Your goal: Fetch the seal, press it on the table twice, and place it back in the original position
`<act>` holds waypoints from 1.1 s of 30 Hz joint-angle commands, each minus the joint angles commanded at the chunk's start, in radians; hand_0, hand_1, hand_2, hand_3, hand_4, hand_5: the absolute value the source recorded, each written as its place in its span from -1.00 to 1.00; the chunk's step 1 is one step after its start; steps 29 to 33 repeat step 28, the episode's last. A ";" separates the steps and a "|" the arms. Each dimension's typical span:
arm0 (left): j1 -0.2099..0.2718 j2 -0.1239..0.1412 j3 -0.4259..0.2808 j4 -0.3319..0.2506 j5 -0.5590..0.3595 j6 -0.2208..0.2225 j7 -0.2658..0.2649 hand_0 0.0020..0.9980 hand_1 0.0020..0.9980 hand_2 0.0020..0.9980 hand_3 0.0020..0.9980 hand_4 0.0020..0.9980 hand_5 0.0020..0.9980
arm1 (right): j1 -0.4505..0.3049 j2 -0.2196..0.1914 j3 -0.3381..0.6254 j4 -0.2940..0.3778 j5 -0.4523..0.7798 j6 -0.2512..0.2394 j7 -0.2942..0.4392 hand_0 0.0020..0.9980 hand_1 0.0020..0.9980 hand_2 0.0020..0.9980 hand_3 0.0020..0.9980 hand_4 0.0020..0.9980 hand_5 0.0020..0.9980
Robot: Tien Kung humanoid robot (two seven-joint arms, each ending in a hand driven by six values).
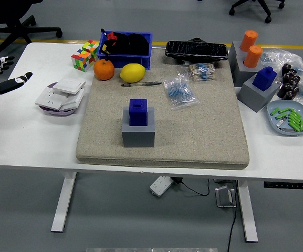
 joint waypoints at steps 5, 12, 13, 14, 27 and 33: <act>0.000 0.000 0.000 0.005 -0.005 0.000 0.002 0.80 0.79 0.77 0.77 0.67 -0.12 | 0.001 0.001 0.002 0.001 -0.001 0.000 0.000 0.47 0.37 0.31 0.24 0.45 0.04; -0.001 -0.002 0.000 0.007 -0.009 0.000 0.003 0.80 0.79 0.76 0.77 0.67 -0.12 | 0.002 -0.001 0.001 0.002 -0.001 0.000 0.000 0.47 0.37 0.31 0.24 0.45 0.04; -0.002 -0.002 0.000 0.007 -0.010 0.000 0.003 0.80 0.79 0.76 0.77 0.67 -0.12 | 0.003 -0.002 0.002 0.002 -0.001 -0.001 0.000 0.47 0.37 0.31 0.24 0.45 0.04; -0.003 -0.002 0.000 0.007 -0.011 0.001 0.002 0.80 0.79 0.76 0.77 0.67 -0.12 | 0.003 -0.003 0.002 0.002 -0.001 -0.001 0.000 0.47 0.37 0.31 0.24 0.45 0.04; -0.010 -0.007 0.000 0.013 -0.018 0.001 0.005 0.79 0.79 0.76 0.77 0.66 -0.12 | 0.008 -0.004 0.008 0.003 0.000 -0.001 0.000 0.47 0.37 0.31 0.24 0.45 0.04; -0.011 -0.008 0.000 0.013 -0.018 0.001 0.005 0.79 0.79 0.76 0.77 0.66 -0.12 | 0.009 -0.004 0.009 0.003 -0.001 0.000 -0.001 0.47 0.37 0.31 0.24 0.45 0.04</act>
